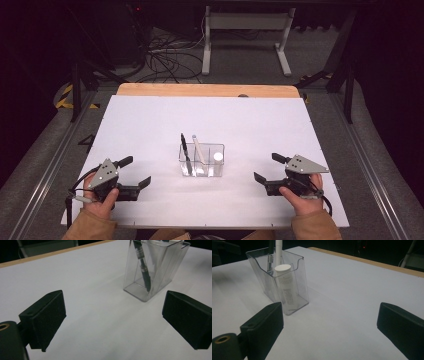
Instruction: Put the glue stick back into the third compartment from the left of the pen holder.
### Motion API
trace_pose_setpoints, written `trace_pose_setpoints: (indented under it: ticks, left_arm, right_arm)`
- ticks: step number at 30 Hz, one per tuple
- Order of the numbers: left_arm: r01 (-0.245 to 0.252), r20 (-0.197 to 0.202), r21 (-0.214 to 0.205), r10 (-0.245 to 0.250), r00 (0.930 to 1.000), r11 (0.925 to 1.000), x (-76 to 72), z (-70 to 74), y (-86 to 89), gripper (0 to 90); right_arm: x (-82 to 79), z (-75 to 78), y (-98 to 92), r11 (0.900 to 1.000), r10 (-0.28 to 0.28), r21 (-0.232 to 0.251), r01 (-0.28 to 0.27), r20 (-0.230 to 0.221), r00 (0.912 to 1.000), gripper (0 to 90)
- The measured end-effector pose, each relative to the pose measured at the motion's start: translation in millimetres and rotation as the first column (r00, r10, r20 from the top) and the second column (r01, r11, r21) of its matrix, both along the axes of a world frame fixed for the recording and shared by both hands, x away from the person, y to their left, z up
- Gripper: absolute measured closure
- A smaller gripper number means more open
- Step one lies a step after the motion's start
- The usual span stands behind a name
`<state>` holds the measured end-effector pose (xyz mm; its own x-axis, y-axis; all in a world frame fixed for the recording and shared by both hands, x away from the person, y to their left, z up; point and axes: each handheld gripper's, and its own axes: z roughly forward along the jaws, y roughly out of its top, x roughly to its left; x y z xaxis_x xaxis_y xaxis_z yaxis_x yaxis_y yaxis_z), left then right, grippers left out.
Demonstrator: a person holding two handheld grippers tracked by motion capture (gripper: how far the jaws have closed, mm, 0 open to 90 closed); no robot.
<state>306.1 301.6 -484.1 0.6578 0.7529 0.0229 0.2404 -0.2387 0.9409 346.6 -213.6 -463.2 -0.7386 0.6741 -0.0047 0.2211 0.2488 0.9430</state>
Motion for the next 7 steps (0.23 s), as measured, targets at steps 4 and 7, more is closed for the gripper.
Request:
trace_pose_setpoints:
  ticks: [4,7]
  left_arm:
    - [-0.001,0.011,0.017,0.001,0.9999,0.9999,-1.2,1.8,-1.5,5.7]
    - [-0.003,0.003,0.010,0.003,1.0000,0.9999,-0.7,2.8,-1.9,5.4]
  right_arm:
    - [0.6,-0.6,-1.9,1.0000,-0.010,0.001,0.010,-0.004,0.9999,7.3]
    - [0.8,-1.1,-1.9,0.9999,-0.011,0.000,0.011,-0.005,0.9999,7.3]
